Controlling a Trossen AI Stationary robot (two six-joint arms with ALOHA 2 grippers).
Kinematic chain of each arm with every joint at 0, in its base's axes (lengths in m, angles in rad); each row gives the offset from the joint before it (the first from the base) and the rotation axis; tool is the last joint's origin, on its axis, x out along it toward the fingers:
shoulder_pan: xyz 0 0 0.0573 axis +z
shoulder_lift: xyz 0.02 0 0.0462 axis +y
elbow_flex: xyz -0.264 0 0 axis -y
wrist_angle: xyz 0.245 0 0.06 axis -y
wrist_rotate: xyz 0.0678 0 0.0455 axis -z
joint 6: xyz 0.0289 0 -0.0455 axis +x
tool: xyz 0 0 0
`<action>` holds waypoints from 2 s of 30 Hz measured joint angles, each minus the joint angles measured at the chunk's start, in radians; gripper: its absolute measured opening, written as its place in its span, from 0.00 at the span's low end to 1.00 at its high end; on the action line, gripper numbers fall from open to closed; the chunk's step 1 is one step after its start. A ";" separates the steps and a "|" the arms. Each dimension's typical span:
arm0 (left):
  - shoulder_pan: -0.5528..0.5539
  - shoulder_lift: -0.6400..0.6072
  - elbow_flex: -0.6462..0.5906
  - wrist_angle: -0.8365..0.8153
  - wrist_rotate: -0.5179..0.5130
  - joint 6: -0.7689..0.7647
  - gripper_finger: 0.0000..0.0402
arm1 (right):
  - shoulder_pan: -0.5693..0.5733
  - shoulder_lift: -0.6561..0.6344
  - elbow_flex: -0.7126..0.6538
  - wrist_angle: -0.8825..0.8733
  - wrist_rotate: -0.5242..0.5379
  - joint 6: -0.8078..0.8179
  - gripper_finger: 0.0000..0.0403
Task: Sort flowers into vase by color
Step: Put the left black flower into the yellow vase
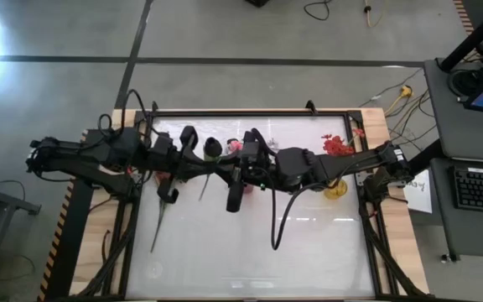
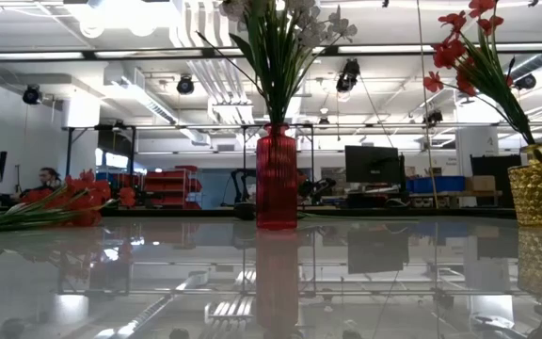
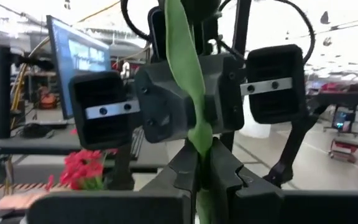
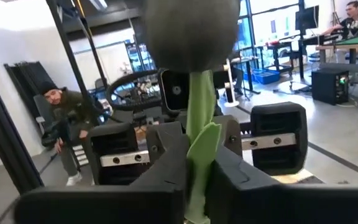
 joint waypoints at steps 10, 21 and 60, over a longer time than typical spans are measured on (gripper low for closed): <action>0.001 -0.118 -0.001 -0.265 -0.182 0.019 0.25 | 0.010 -0.054 0.000 -0.135 -0.002 0.031 0.03; 0.000 -0.329 -0.003 -0.579 -0.235 -0.053 0.41 | 0.163 -0.383 0.015 -0.930 0.007 0.300 0.03; 0.000 -0.243 -0.001 -0.528 -0.366 -0.008 0.41 | 0.550 -0.829 -0.627 -1.586 0.689 1.002 0.03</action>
